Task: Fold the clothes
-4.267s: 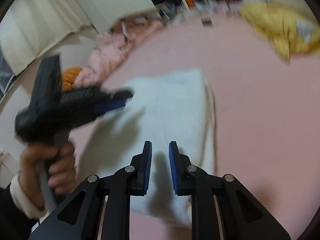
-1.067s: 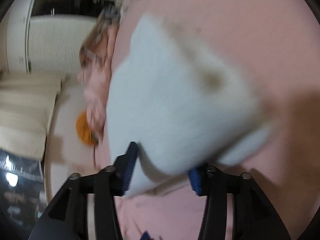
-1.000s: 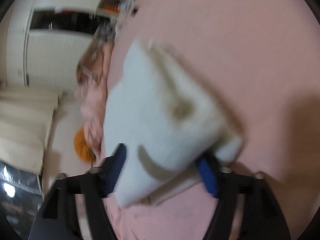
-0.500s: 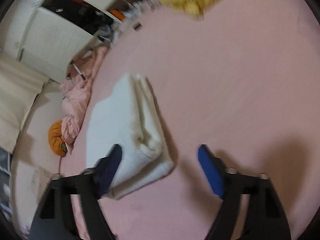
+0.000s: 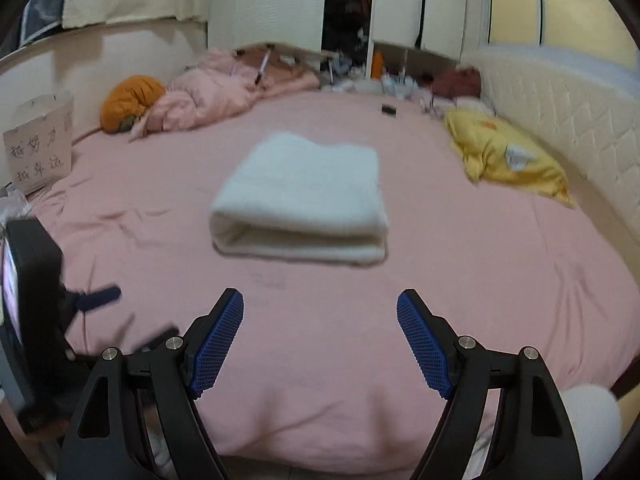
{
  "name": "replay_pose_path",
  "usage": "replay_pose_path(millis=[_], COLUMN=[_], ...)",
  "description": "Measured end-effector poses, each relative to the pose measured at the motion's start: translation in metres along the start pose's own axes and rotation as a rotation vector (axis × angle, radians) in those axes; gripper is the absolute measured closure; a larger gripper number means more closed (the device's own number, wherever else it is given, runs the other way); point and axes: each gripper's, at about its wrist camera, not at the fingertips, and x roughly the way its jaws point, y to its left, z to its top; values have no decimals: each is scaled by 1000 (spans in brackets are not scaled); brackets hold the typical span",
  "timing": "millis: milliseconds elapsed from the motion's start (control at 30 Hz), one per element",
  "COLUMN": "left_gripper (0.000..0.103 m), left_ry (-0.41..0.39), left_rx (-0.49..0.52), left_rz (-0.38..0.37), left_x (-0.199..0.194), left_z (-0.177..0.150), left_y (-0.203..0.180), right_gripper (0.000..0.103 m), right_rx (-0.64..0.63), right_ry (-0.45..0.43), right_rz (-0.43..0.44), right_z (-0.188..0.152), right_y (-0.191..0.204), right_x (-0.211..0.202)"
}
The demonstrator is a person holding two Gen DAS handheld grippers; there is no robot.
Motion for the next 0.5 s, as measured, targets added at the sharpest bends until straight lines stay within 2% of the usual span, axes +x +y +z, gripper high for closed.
replay_pose_path(millis=[200,300,400,500], left_gripper=[19,19,19,19], left_ry=[-7,11,-10,-3], left_rx=[0,-80,-150,-213], left_rz=[21,-31,-24,-40], left_x=[-2,8,27,58], left_z=[2,12,32,57], left_y=[-1,10,21,26], right_gripper=[24,24,24,24], right_rx=[177,296,416,468], right_ry=[64,74,75,67], right_rz=[38,60,71,78], right_z=[7,9,8,9], right_y=[-26,-47,-69,-82], right_x=[13,15,17,17])
